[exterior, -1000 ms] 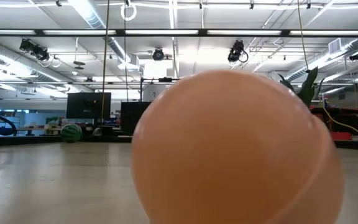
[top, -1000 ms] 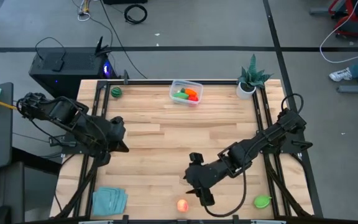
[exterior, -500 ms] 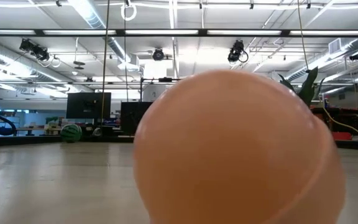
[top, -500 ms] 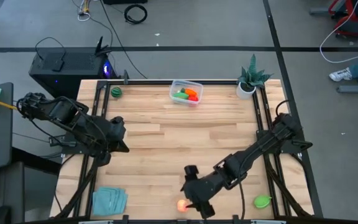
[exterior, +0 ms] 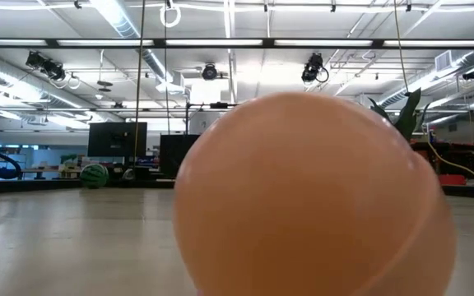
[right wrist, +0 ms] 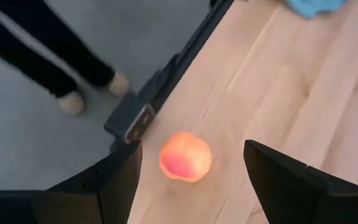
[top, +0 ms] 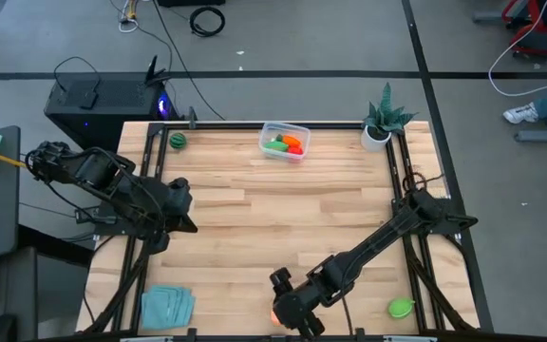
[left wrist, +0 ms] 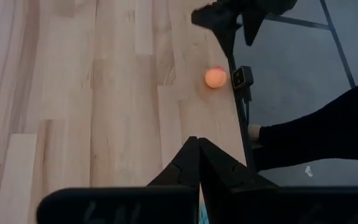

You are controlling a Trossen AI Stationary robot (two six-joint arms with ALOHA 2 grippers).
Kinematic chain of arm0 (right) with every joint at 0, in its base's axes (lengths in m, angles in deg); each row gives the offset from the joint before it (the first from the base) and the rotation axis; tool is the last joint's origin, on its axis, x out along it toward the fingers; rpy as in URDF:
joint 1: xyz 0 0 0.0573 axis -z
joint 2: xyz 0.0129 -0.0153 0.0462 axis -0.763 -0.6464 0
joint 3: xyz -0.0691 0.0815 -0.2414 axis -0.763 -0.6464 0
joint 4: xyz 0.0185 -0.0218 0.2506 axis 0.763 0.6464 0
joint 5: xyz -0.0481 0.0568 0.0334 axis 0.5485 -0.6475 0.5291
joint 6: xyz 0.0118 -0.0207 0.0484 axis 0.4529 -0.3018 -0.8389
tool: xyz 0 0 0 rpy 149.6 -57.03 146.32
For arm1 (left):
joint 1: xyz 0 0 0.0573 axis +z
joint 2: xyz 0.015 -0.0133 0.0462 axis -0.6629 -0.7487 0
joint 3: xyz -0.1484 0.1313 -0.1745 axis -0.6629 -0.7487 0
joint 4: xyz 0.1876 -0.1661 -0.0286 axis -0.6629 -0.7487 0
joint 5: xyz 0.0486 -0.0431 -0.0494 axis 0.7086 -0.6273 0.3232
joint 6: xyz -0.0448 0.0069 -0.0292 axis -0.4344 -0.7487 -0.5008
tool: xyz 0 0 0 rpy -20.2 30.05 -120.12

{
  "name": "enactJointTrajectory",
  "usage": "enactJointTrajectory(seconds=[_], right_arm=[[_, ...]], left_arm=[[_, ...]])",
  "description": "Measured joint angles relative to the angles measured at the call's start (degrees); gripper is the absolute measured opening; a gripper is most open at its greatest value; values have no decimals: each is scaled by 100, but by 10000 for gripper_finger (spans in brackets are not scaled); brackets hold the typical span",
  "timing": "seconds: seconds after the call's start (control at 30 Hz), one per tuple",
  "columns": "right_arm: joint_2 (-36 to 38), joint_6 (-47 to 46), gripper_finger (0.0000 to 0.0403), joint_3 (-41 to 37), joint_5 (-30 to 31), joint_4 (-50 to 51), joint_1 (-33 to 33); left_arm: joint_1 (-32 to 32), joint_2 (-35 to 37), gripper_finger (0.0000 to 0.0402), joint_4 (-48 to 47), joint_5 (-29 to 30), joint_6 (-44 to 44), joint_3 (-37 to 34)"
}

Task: Pick and placing Produce into tupperware
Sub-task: Put the light pink peach into the transparent container

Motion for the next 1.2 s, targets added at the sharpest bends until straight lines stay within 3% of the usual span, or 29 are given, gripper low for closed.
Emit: enactJointTrajectory(seconds=[0.63, 0.9, 1.2], right_arm=[[-884, 1745, 286, 0, -228, -372, 26], [-918, 2271, 285, 0, -247, -383, 92], [-914, 2765, 285, -368, -760, -831, 128]], left_arm=[[2, 0, 17, 0, -2, 543, 2], [2, -2, 6, 4, -2, 545, 0], [2, -2, 21, 4, -2, 543, 1]])
